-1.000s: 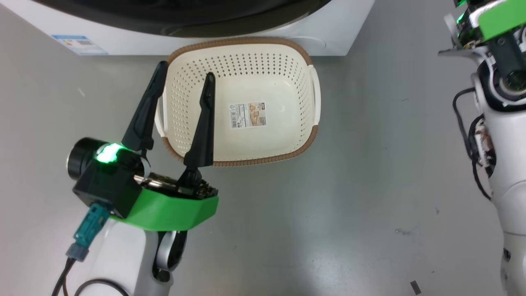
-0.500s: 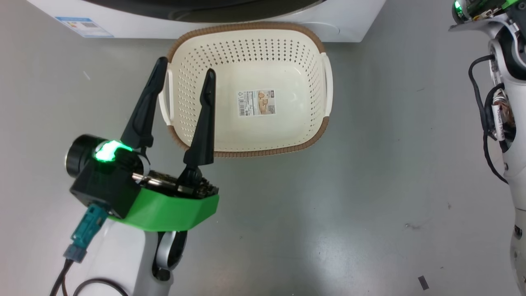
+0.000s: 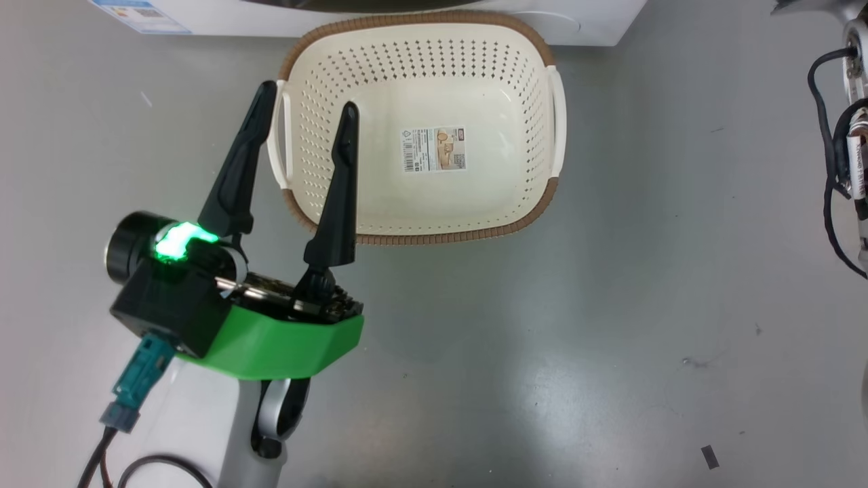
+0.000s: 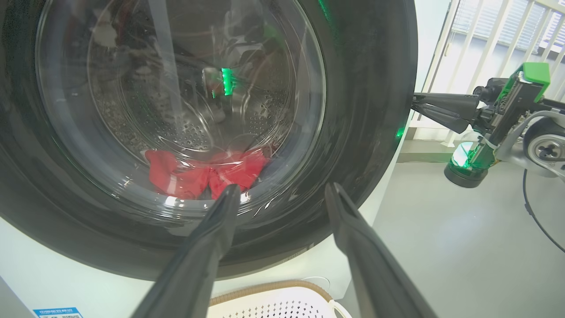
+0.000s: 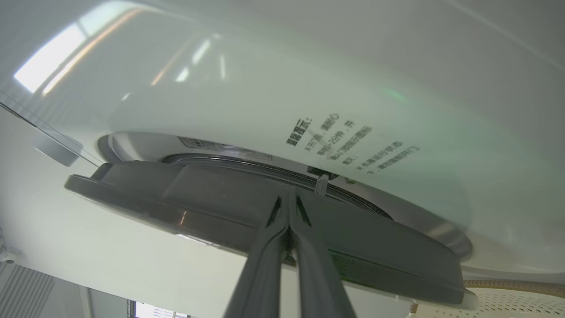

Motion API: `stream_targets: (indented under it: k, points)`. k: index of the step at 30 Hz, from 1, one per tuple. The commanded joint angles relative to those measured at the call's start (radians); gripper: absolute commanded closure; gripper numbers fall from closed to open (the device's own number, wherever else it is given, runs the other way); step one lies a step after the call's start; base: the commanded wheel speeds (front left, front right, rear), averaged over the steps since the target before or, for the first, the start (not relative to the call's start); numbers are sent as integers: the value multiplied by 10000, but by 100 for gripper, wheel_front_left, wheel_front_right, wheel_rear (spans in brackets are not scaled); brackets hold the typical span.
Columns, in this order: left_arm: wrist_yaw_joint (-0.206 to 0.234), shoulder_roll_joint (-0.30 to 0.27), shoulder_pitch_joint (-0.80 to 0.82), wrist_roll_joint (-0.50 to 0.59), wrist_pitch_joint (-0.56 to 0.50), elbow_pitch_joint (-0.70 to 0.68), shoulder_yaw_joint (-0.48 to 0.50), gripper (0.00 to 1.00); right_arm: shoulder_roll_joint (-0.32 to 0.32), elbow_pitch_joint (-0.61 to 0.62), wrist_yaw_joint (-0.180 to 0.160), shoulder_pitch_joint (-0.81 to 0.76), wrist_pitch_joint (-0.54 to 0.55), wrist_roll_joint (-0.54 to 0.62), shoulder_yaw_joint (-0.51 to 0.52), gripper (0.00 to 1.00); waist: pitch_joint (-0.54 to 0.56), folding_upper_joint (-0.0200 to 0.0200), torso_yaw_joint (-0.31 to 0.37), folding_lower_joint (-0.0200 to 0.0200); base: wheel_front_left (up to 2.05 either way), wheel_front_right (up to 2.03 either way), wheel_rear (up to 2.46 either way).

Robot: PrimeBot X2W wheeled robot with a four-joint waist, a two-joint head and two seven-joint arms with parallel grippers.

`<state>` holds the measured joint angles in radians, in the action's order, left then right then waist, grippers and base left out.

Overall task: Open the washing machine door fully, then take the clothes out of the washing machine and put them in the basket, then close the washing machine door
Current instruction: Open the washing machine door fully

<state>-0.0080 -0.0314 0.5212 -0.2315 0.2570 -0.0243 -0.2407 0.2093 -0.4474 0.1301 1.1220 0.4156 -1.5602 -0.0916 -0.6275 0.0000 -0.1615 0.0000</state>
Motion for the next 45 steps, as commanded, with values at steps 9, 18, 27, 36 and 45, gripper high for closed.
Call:
stream_targets:
  k: [9,18,27,36,45]
  points:
    - [117,-189,116,-125,47,-326,154,0,-21,-148,6,719,167,0,-22,100,-227,0,-253,0,0,0,0]
    - [164,-189,169,-236,47,-303,86,0,-80,-453,6,1105,382,9,-142,100,-335,0,-477,0,0,0,0]
    - [233,-189,185,-402,47,-323,90,0,-125,-403,6,1117,956,-114,-372,100,-392,0,-504,0,0,0,0]
    - [184,-189,220,-501,47,-282,158,0,-205,-189,6,859,1473,-421,-435,100,-376,0,-402,0,0,0,0]
    - [159,-189,211,-505,47,-244,186,0,-280,4,6,572,1950,-618,-588,100,-298,0,-342,0,0,0,0]
